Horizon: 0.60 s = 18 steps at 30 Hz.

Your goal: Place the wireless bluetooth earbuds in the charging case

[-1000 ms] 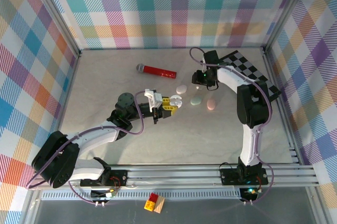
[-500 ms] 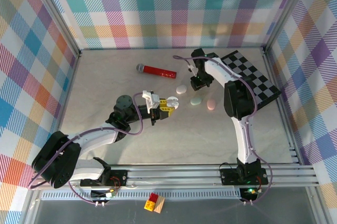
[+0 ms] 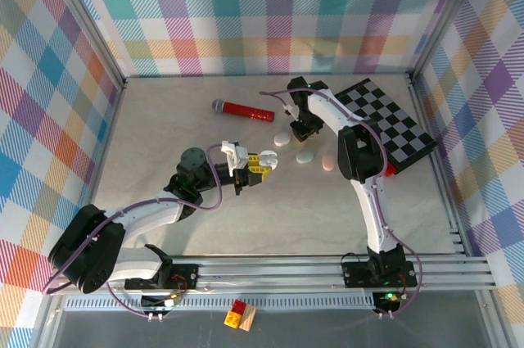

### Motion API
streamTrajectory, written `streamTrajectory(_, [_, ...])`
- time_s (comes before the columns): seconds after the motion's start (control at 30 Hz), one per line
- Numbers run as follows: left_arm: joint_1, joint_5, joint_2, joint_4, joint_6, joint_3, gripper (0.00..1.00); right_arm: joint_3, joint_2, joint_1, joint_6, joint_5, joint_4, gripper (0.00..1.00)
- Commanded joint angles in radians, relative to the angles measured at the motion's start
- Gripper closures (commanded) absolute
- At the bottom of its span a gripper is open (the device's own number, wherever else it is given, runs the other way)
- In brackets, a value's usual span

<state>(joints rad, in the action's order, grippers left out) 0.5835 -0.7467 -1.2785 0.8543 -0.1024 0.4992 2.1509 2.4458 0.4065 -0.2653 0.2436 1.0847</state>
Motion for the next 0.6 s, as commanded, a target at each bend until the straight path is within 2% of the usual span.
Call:
streamTrajectory(0.0, [-0.011, -0.014, 0.019, -0.001, -0.023, 0.008, 0.89, 0.045, 0.032, 0.0, -0.015, 0.02, 0.054, 0.63])
streamTrajectory(0.3, [-0.011, -0.014, 0.024, -0.012, -0.028, 0.007, 0.89, 0.049, 0.035, 0.0, -0.004, 0.01, 0.065, 0.76])
streamTrajectory(0.57, [-0.011, -0.006, 0.029, -0.018, -0.034, 0.005, 0.89, 0.016, -0.006, -0.001, 0.045, -0.044, 0.021, 0.81])
